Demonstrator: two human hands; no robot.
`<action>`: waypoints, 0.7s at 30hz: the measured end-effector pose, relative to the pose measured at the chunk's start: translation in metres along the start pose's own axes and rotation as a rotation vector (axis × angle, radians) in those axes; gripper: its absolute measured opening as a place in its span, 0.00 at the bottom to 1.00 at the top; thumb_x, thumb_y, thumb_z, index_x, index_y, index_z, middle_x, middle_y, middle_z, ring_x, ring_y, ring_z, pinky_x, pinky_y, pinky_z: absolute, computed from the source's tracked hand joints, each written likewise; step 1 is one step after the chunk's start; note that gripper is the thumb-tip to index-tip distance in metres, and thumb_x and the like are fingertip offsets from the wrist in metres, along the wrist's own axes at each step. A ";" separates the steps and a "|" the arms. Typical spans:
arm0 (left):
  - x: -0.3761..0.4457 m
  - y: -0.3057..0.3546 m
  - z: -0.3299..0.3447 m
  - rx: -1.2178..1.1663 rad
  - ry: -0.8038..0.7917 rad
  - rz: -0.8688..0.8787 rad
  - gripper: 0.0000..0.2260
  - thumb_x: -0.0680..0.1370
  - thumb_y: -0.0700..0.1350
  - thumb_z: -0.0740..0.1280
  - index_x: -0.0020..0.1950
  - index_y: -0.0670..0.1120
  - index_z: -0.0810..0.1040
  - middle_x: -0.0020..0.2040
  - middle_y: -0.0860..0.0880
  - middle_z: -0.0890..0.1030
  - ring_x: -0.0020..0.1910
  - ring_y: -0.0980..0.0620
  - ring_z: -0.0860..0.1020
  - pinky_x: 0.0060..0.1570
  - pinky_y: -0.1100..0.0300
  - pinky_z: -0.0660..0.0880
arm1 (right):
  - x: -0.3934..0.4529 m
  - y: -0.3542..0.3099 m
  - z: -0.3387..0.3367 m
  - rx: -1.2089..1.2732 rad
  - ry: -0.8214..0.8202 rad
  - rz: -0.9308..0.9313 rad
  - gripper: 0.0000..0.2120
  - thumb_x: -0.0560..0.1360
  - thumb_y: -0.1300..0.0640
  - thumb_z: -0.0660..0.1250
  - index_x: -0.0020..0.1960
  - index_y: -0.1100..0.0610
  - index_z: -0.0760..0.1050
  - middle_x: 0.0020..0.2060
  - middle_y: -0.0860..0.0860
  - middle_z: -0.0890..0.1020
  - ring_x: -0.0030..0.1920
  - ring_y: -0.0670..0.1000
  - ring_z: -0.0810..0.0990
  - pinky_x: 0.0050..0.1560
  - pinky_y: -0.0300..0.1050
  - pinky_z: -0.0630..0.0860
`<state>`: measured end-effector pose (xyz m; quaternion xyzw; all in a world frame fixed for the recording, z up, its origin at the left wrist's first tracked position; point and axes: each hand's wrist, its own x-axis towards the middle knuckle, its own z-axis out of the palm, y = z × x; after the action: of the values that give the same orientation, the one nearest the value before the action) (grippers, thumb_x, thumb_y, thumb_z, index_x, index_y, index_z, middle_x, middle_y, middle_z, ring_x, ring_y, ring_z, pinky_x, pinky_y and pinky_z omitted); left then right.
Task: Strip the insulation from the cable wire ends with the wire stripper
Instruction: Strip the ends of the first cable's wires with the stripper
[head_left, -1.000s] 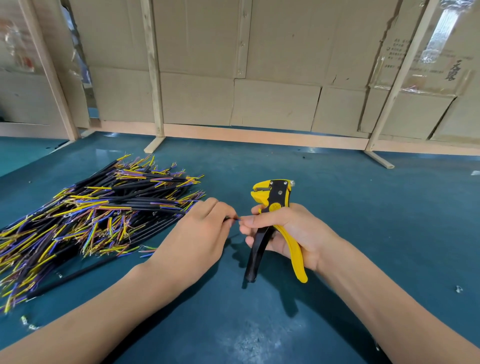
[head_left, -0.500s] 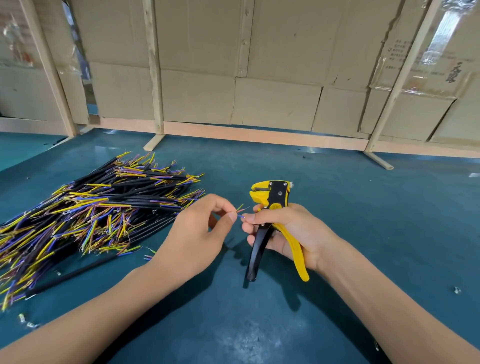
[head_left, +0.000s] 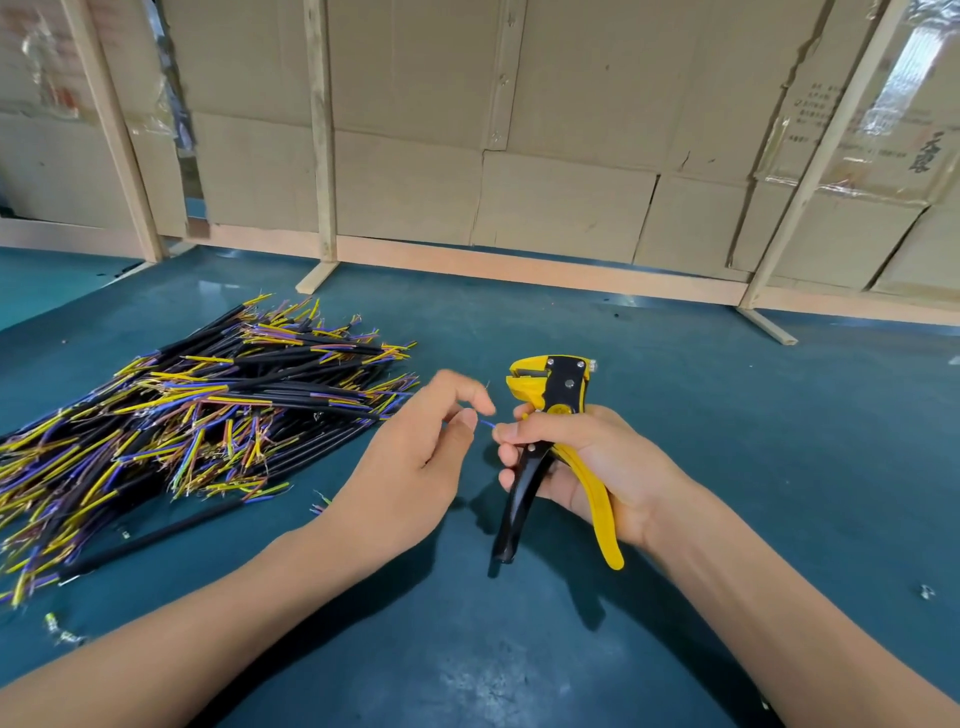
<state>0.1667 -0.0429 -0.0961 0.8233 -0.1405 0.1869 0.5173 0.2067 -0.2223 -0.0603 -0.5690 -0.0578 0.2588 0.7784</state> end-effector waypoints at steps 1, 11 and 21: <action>0.000 0.000 0.000 0.046 0.004 0.014 0.13 0.84 0.42 0.58 0.52 0.61 0.73 0.42 0.52 0.74 0.34 0.53 0.69 0.36 0.62 0.67 | 0.000 0.000 0.000 -0.004 0.002 -0.001 0.15 0.71 0.72 0.74 0.54 0.63 0.75 0.39 0.61 0.79 0.35 0.56 0.80 0.40 0.51 0.81; -0.003 0.011 -0.001 0.251 0.099 0.082 0.07 0.81 0.39 0.67 0.54 0.49 0.82 0.45 0.59 0.79 0.44 0.57 0.77 0.42 0.73 0.69 | 0.002 0.002 -0.001 0.013 0.015 -0.007 0.15 0.72 0.71 0.73 0.55 0.63 0.75 0.39 0.60 0.78 0.35 0.56 0.80 0.40 0.52 0.81; 0.004 0.008 -0.015 0.152 0.300 0.100 0.09 0.80 0.40 0.69 0.57 0.51 0.82 0.51 0.58 0.83 0.53 0.60 0.81 0.50 0.71 0.73 | -0.008 0.007 0.001 0.066 -0.406 0.087 0.11 0.80 0.60 0.67 0.62 0.53 0.75 0.41 0.56 0.75 0.46 0.62 0.80 0.58 0.75 0.73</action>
<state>0.1642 -0.0332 -0.0822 0.8147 -0.0882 0.3433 0.4589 0.1971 -0.2241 -0.0645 -0.4812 -0.1802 0.4033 0.7572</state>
